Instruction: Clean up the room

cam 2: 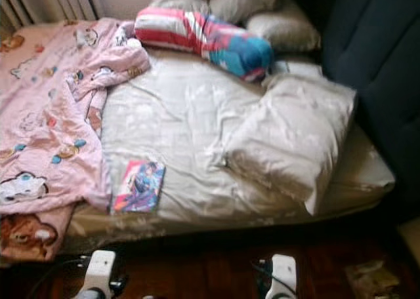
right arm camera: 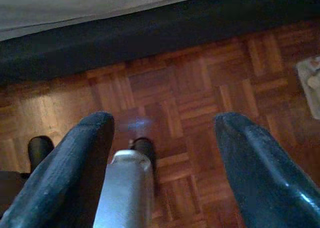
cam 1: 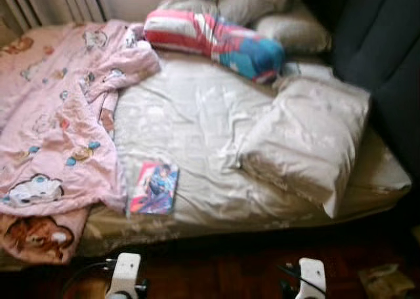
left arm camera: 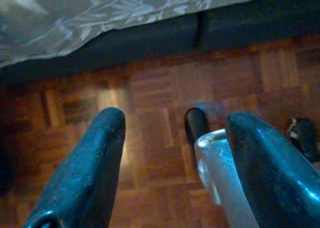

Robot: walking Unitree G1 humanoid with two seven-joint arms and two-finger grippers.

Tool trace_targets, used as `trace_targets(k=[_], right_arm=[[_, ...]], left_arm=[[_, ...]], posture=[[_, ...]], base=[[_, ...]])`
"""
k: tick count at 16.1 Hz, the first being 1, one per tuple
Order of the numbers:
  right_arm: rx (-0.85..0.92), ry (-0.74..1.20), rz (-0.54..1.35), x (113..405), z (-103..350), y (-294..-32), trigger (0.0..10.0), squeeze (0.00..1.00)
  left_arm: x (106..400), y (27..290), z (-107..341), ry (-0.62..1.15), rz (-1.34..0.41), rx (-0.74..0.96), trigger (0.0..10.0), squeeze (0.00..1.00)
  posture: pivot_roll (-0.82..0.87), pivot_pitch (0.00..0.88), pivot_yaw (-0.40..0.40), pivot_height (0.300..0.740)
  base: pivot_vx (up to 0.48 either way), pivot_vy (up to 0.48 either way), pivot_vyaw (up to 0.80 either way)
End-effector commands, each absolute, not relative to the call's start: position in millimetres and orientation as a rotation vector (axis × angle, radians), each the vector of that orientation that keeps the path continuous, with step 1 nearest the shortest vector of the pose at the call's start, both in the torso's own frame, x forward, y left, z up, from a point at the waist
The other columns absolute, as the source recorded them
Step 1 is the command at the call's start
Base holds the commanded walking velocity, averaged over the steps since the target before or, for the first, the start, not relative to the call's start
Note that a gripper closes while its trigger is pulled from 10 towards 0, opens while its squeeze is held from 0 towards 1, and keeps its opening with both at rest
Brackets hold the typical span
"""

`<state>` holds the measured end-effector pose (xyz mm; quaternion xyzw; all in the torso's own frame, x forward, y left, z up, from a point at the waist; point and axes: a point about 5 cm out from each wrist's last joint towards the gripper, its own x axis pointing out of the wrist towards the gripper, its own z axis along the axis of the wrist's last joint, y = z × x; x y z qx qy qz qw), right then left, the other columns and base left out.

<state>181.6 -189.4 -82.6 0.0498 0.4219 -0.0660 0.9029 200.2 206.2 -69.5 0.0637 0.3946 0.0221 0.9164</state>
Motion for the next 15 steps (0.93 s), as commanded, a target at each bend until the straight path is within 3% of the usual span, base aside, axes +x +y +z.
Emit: trace_targets(k=[1, 6, 9, 15], right_arm=[[0.109, 0.880, -0.153, 176.1, -84.6, -192.6, 10.0, 0.00], [0.072, 0.850, -0.124, 180.8, -81.8, -191.8, 10.0, 0.00], [0.088, 0.849, -0.147, 181.3, -81.5, -193.3, 10.0, 0.00], [0.099, 0.846, -0.146, 183.1, -80.7, -193.0, 10.0, 0.00]], left_arm=[[190.7, 203.1, -75.6, 0.851, 0.041, 0.122, 10.0, 0.00], [192.4, 202.5, -74.7, 0.845, 0.043, 0.112, 10.0, 0.00], [191.2, 203.4, -75.3, 0.851, 0.049, 0.108, 10.0, 0.00], [189.1, 203.6, -76.7, 0.865, 0.053, 0.106, 10.0, 0.00]], posture=[[0.05, 0.172, -0.013, 0.740], [0.05, 0.175, -0.015, 0.740], [0.05, 0.176, -0.016, 0.740], [0.06, 0.176, -0.019, 0.740]], base=[[0.000, 0.000, 0.00], [0.000, 0.000, 0.00], [0.000, 0.000, 0.80], [0.297, 0.000, 0.00]])
